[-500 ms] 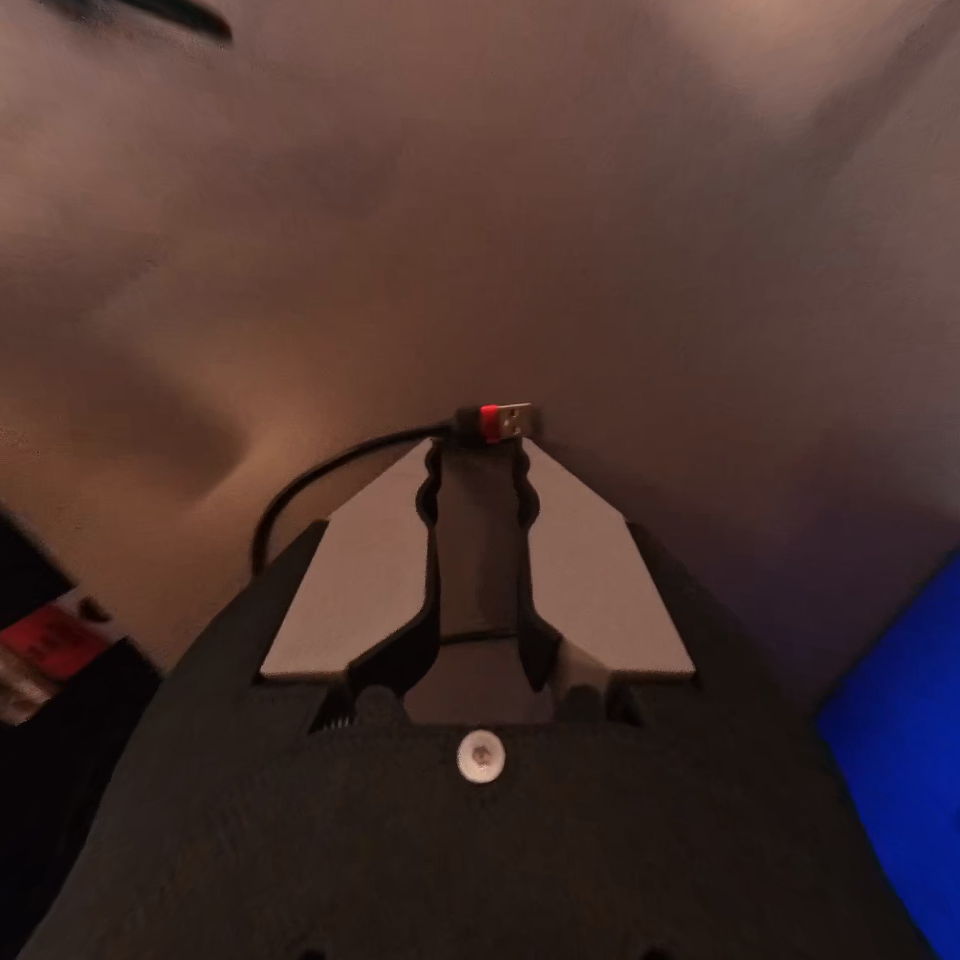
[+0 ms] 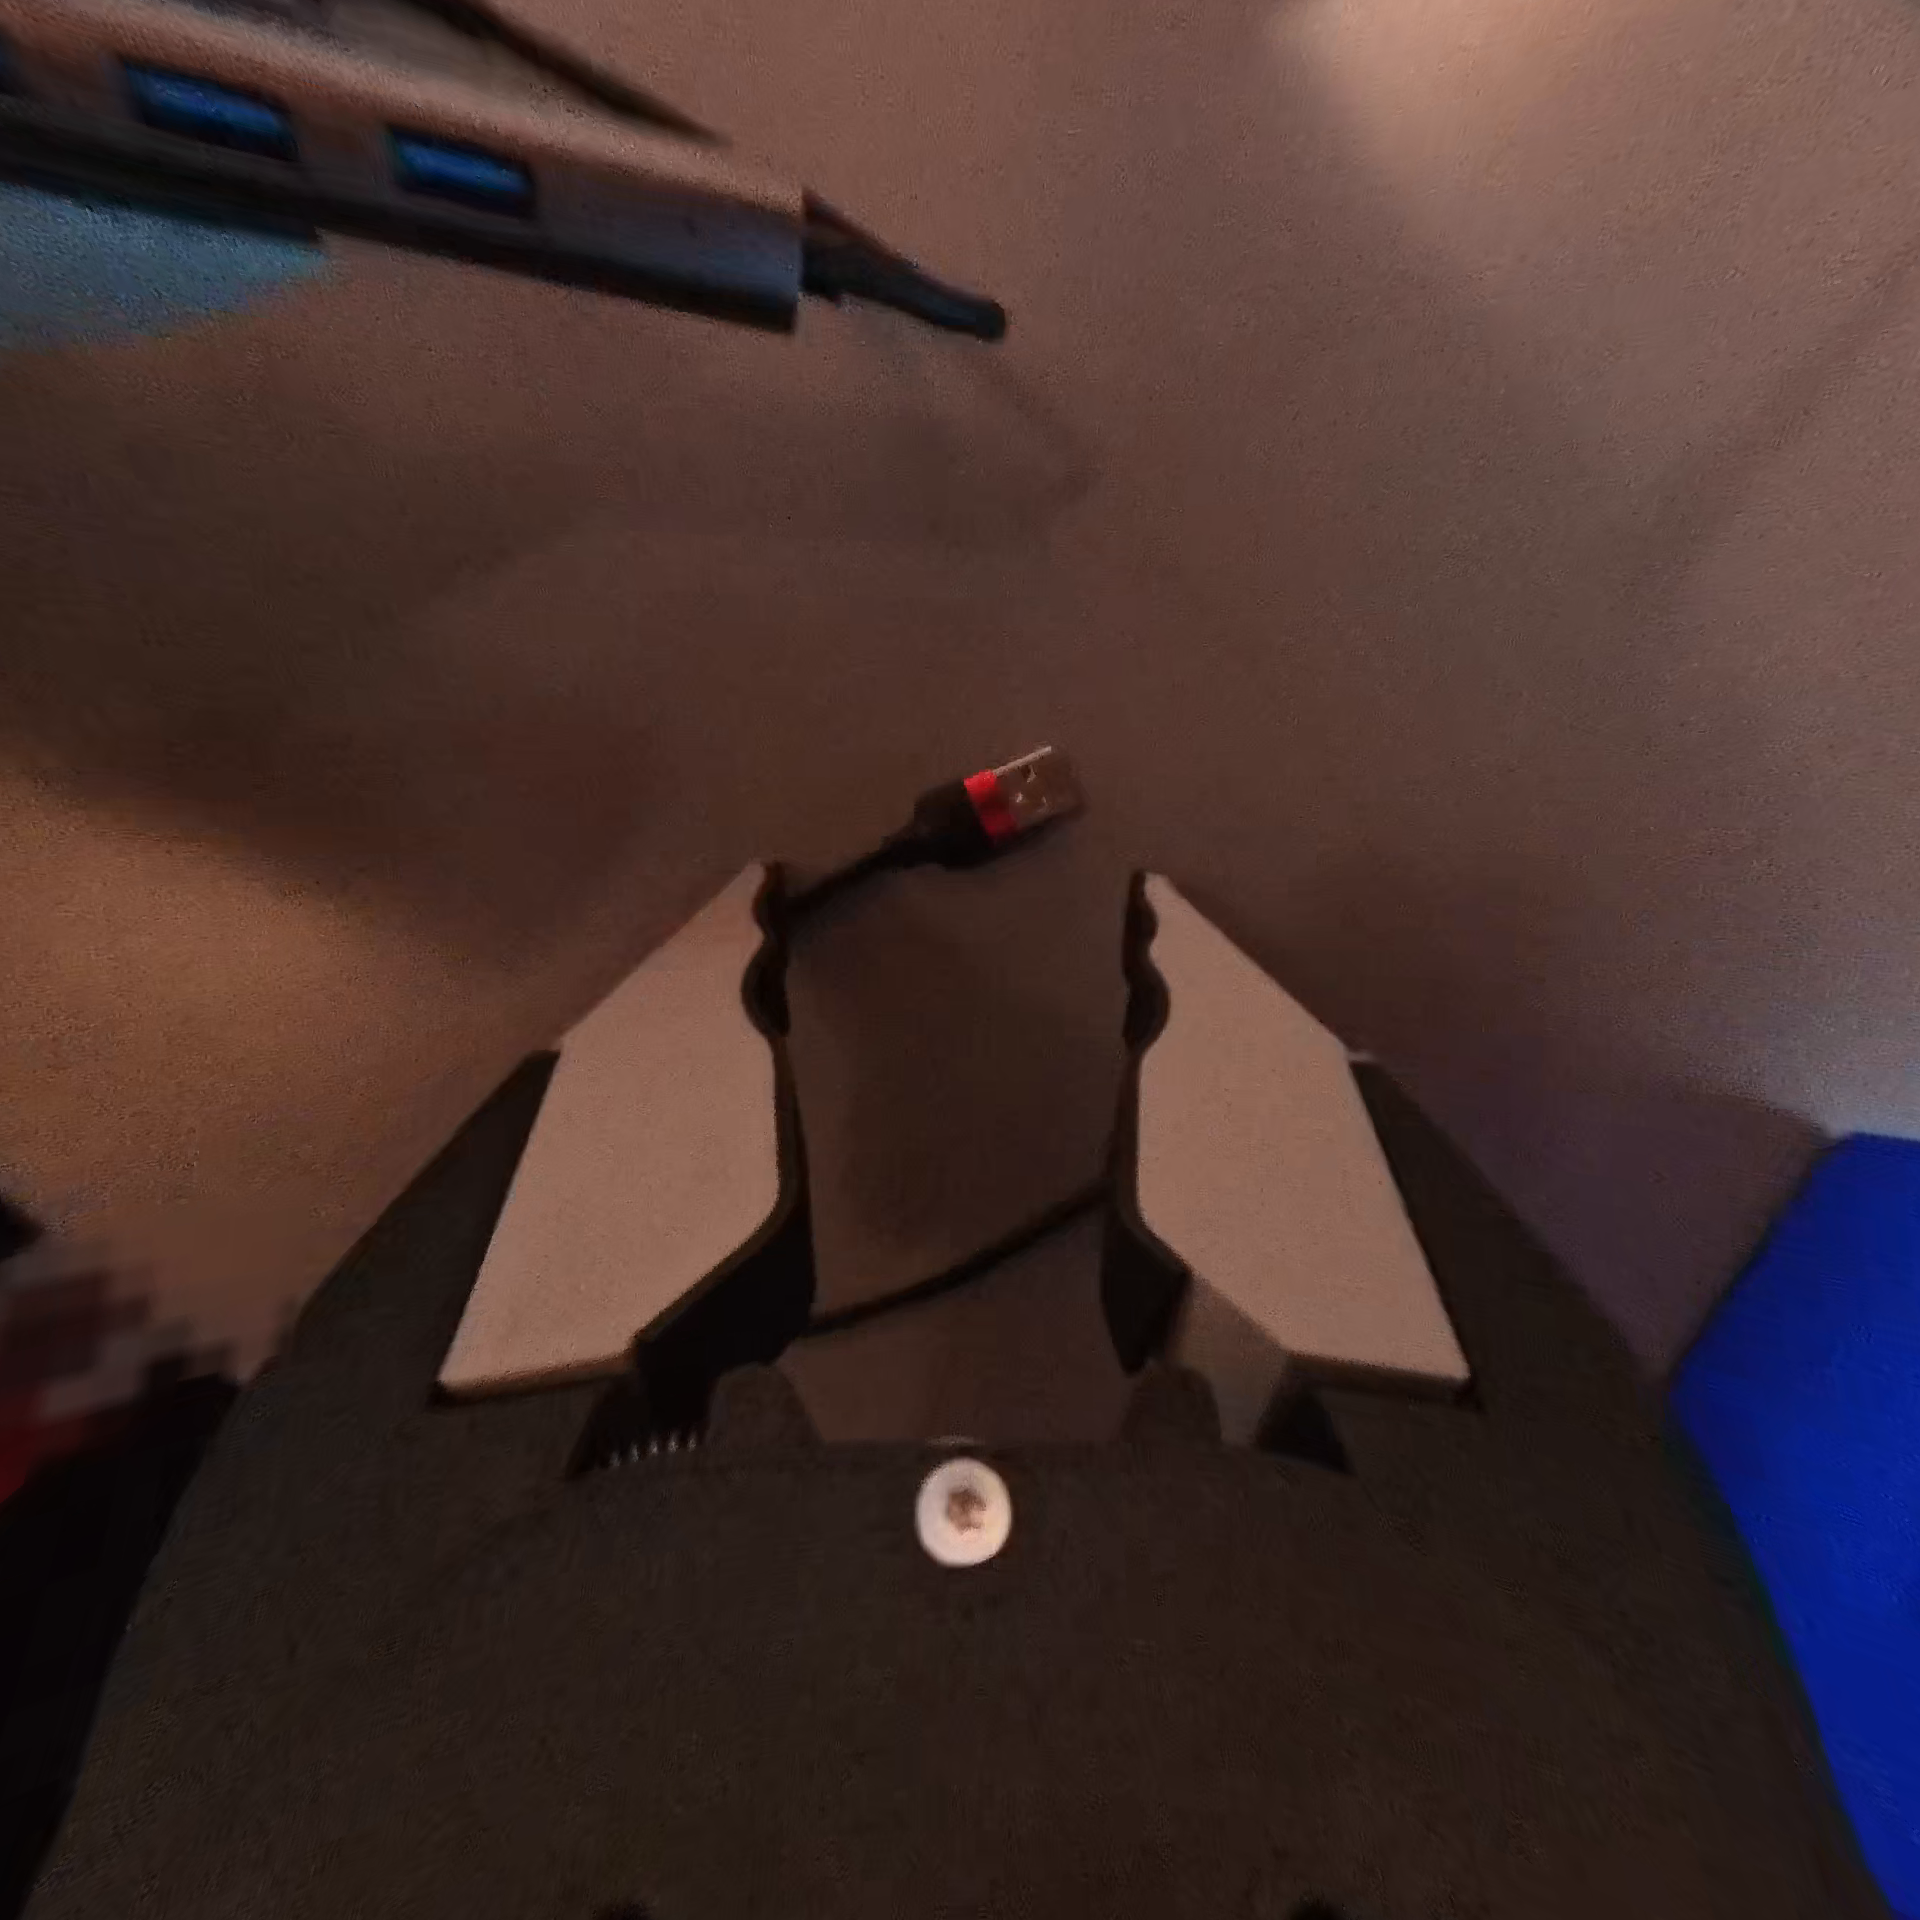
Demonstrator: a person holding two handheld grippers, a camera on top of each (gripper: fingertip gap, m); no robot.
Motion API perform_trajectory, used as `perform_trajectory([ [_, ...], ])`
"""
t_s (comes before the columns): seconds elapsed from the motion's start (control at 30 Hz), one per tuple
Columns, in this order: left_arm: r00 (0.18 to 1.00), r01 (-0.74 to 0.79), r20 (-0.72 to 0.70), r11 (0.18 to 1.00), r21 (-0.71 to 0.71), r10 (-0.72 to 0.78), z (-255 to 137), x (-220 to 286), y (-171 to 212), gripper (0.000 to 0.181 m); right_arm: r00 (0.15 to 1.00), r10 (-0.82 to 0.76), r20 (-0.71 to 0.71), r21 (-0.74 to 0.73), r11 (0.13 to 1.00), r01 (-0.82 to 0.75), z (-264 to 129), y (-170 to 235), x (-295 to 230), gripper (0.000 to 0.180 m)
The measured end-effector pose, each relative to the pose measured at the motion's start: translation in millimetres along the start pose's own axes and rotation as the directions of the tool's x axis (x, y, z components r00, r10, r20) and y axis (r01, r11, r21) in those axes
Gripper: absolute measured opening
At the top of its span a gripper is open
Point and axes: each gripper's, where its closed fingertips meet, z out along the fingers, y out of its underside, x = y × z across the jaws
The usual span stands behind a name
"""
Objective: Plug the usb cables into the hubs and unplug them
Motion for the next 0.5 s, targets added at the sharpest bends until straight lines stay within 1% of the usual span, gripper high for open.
perform_trajectory([
  [0.03,1.000,-0.024,0.018,1.000,-0.005,0.024,-0.5,-0.7,-0.7,0.013,1.000,0.002,-0.015,0.020,1.000,-0.002,-0.5,-3.0,1.4,0.058],
  [0.07,0.999,-0.039,0.026,0.999,-0.001,0.039,-0.8,0.1,-1.5,0.013,1.000,-0.004,-0.023,0.009,1.000,0.004,-0.2,-1.4,2.4,0.057],
  [0.1,0.998,-0.053,0.028,0.999,-0.007,0.053,0.0,1.3,-0.5,0.013,1.000,-0.020,-0.001,0.010,1.000,0.020,0.2,-1.2,-1.6,0.048],
  [0.2,0.997,-0.070,0.039,0.997,-0.025,0.071,1.9,0.8,1.4,0.013,0.982,-0.122,0.144,0.042,0.992,0.117,-0.6,-1.5,-27.0,0.021],
  [0.23,0.997,-0.067,0.037,0.997,-0.025,0.068,2.0,0.8,1.7,0.013,0.965,-0.174,0.198,0.041,0.985,0.169,-3.6,2.4,-35.9,0.016],
  [0.27,0.997,-0.063,0.040,0.998,-0.023,0.064,1.6,-0.1,1.8,0.013,0.942,-0.231,0.245,0.035,0.973,0.229,-8.4,9.3,-43.1,0.016],
  [0.33,0.998,-0.045,0.034,0.999,-0.017,0.045,0.9,-1.3,2.3,0.013,0.907,-0.319,0.274,0.002,0.944,0.331,-17.9,26.7,-43.0,0.015],
  [0.37,0.999,-0.035,0.033,0.999,-0.015,0.036,0.7,-2.3,2.5,0.013,0.904,-0.336,0.264,-0.031,0.934,0.356,-22.3,35.9,-36.8,0.015],
  [0.43,0.999,-0.023,0.031,1.000,-0.012,0.023,0.6,-3.4,2.7,0.013,0.926,-0.333,0.179,-0.113,0.928,0.355,-30.8,48.7,-14.3,0.014],
  [0.47,0.999,-0.021,0.030,1.000,-0.013,0.022,0.8,-3.4,2.8,0.013,0.932,-0.335,0.137,-0.123,0.928,0.352,-35.8,49.4,-6.4,0.020],
  [0.5,0.999,-0.024,0.029,1.000,-0.015,0.024,1.0,-2.9,2.9,0.013,0.932,-0.339,0.127,-0.100,0.930,0.353,-41.1,46.2,-6.3,0.020],
])
